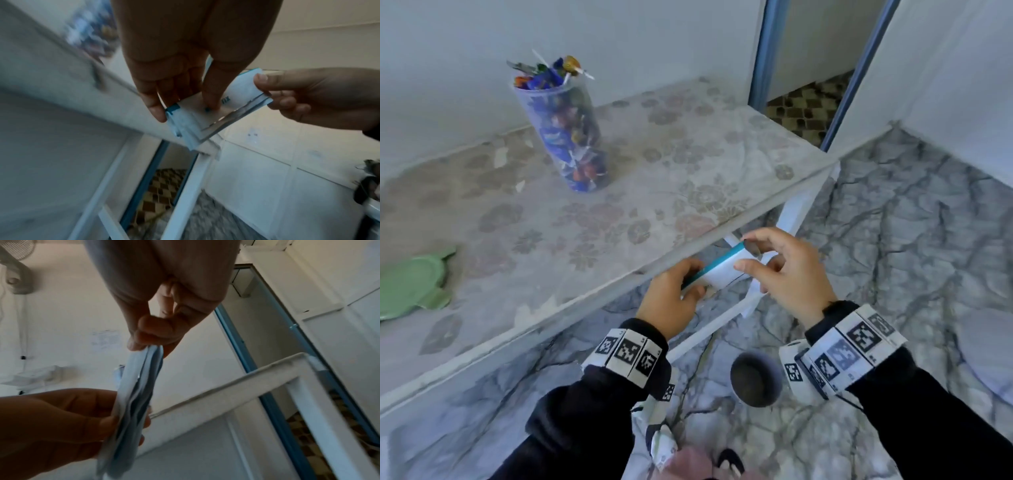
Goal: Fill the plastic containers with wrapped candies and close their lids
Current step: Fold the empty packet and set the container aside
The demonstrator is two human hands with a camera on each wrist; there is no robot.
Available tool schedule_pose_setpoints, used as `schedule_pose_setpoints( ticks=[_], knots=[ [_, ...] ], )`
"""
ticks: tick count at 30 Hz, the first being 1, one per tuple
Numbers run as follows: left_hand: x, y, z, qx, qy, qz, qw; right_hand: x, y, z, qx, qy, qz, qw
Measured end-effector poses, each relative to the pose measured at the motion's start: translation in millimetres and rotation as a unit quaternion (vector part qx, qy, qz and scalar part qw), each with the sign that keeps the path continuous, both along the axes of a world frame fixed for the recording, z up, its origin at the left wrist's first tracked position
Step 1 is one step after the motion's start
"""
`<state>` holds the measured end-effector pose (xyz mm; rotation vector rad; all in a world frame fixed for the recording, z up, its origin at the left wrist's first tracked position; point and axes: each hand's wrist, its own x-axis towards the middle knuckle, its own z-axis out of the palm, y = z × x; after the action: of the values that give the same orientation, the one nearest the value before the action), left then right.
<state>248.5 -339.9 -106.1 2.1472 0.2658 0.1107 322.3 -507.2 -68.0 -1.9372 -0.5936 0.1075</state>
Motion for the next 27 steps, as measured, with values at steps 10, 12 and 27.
schedule_pose_setpoints(
  ticks=[10, 12, 27],
  knots=[
    [77, -92, -93, 0.004, 0.116, -0.125, 0.985, 31, -98, -77, -0.193, 0.044, -0.125, 0.972],
    [90, -103, -123, -0.004, 0.143, -0.139, 0.980, 38, -105, -109, -0.243, 0.065, -0.132, 0.959],
    [133, -128, -397, 0.037, 0.247, -0.188, 0.950, 15, -113, -501, -0.431, 0.315, -0.095, 0.840]
  ],
)
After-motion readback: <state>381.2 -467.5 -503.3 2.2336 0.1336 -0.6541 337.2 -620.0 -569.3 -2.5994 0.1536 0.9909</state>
